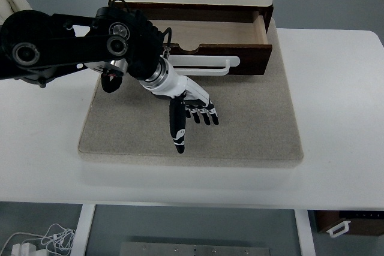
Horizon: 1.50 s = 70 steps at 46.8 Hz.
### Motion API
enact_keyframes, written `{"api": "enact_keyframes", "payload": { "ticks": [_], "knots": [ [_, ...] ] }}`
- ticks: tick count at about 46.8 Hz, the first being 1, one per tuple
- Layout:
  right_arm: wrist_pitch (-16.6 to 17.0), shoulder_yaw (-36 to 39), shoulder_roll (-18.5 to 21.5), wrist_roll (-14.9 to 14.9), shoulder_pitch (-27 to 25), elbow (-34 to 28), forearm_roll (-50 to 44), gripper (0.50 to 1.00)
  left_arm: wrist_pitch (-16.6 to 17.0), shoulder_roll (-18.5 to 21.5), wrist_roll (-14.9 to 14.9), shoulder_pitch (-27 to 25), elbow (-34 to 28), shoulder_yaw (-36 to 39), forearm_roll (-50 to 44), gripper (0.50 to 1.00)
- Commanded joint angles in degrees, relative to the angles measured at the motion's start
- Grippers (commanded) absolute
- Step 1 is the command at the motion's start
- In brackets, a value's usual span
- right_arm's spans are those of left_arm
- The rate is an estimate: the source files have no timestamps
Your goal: Close the drawer under the combination cabinet
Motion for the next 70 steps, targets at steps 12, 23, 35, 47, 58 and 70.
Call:
{"api": "enact_keyframes", "payload": {
  "ticks": [12,23,35,47,58,70],
  "knots": [
    [0.0,0.0,0.0,0.0,0.0,0.0,0.0,0.952,0.3,-0.1,0.0,-0.7,1.9,0.2,2.0,0.996],
    [0.0,0.0,0.0,0.0,0.0,0.0,0.0,0.952,0.4,-0.2,0.0,-1.2,4.9,0.1,2.4,0.996],
    [0.0,0.0,0.0,0.0,0.0,0.0,0.0,0.952,0.7,-0.3,0.0,-1.9,6.8,0.0,2.4,0.996],
    [0.0,0.0,0.0,0.0,0.0,0.0,0.0,0.952,0.6,-3.4,-0.1,-1.8,11.9,-0.2,2.4,0.996],
    [0.0,0.0,0.0,0.0,0.0,0.0,0.0,0.952,0.7,-4.7,-0.2,-1.9,15.0,-0.5,2.4,0.996],
    [0.0,0.0,0.0,0.0,0.0,0.0,0.0,0.952,3.0,-5.2,-0.2,-1.4,16.2,-0.5,2.6,0.996]
  ]
}}
